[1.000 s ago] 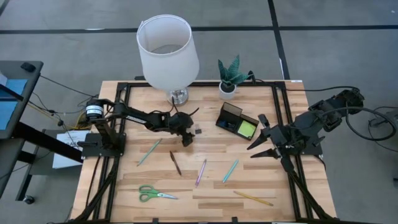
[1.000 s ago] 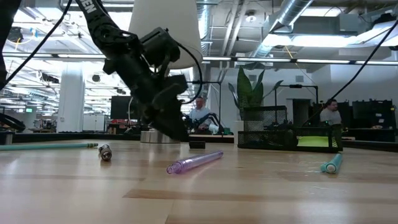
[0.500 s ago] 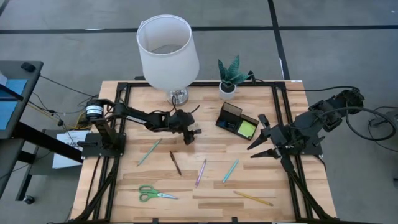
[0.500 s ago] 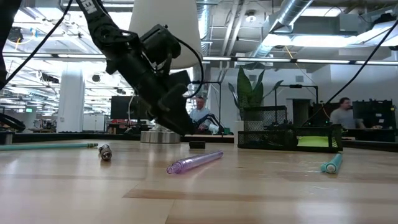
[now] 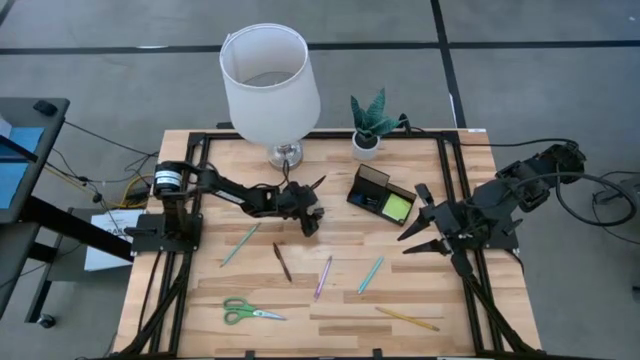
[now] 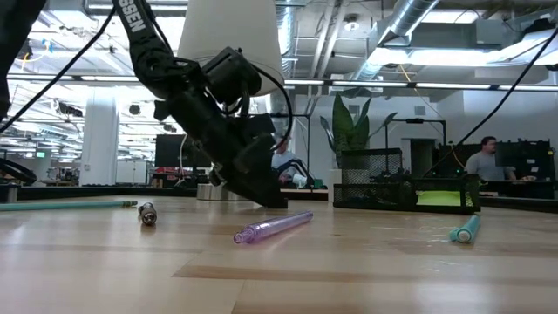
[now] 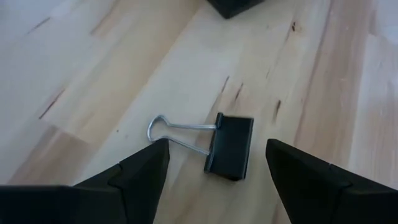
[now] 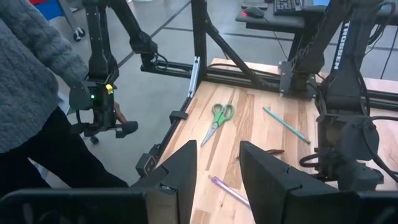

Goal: Pick and place office supplies into organizer
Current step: Put the black binder clip into the black organizer

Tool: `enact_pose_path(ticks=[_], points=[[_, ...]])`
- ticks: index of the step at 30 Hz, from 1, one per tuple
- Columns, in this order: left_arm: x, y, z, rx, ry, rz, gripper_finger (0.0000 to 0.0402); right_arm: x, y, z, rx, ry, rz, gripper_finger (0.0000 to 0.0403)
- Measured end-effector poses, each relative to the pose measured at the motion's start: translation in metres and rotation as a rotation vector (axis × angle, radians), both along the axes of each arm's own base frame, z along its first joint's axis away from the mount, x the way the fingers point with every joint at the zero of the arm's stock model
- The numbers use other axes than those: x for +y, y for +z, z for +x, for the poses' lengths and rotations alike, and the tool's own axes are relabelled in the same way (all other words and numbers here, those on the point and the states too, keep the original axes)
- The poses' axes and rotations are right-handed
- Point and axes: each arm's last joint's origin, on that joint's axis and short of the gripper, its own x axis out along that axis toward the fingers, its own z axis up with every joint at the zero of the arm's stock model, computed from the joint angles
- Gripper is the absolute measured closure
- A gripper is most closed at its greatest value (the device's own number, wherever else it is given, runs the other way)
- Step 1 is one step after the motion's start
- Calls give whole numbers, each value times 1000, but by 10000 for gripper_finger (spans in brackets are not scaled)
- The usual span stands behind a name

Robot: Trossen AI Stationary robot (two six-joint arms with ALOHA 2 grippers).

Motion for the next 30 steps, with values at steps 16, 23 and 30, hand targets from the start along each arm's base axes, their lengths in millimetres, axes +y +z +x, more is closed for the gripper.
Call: enact_pose_path(ticks=[16, 23, 30], points=[[-7, -13, 2, 33, 8, 72, 279, 0, -1, 0, 12, 0, -6, 289], [-3, 0, 16, -22, 24, 29, 392, 0, -1, 0, 11, 0, -7, 289], [-4, 24, 42, -61, -79, 6, 380, 0, -1, 0, 12, 0, -6, 289]])
